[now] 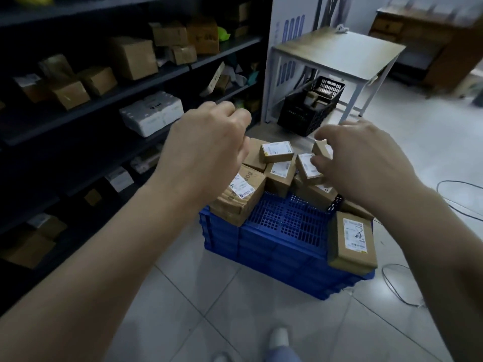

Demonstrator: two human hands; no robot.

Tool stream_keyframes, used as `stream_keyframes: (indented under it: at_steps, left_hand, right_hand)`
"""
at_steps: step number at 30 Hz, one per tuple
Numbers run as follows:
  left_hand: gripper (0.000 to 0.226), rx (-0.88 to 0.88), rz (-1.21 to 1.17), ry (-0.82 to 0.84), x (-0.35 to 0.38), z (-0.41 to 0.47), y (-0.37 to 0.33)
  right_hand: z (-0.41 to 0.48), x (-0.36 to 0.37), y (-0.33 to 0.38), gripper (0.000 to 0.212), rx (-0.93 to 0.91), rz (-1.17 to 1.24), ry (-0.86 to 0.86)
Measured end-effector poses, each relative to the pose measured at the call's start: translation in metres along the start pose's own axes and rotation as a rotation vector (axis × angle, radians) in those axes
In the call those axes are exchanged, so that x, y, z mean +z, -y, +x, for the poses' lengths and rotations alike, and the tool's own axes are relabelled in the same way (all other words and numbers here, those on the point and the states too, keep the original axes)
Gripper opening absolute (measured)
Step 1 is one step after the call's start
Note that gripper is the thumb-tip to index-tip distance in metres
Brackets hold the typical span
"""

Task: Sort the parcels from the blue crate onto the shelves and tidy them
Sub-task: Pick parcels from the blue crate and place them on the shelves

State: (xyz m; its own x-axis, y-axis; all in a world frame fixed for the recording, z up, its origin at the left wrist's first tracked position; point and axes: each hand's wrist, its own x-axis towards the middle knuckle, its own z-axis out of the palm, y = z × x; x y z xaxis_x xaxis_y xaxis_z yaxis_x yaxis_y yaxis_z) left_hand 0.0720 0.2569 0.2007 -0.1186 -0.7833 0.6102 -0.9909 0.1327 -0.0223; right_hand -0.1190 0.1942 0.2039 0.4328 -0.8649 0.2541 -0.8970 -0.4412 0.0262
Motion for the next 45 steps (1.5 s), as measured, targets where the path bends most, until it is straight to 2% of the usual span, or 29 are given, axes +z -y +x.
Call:
stream_keyframes:
  at_steps: [20, 32, 37, 45]
  left_hand:
    - [0.013, 0.011, -0.097, 0.091, 0.190, 0.170, -0.071]
    - [0.011, 0.028, -0.193, 0.201, 0.289, 0.207, -0.047]
    - [0.017, 0.012, -0.244, 0.241, 0.325, 0.216, -0.035]
    - [0.022, -0.112, -0.249, 0.299, 0.374, 0.215, -0.018]
  right_hand:
    - [0.153, 0.085, -0.196, 0.023, 0.081, 0.035, 0.090]
    - [0.203, 0.152, -0.225, 0.028, 0.197, 0.058, 0.215]
    - [0.222, 0.188, -0.230, 0.027, 0.255, 0.107, 0.216]
    - [0.238, 0.248, -0.238, 0.027, 0.229, 0.128, 0.276]
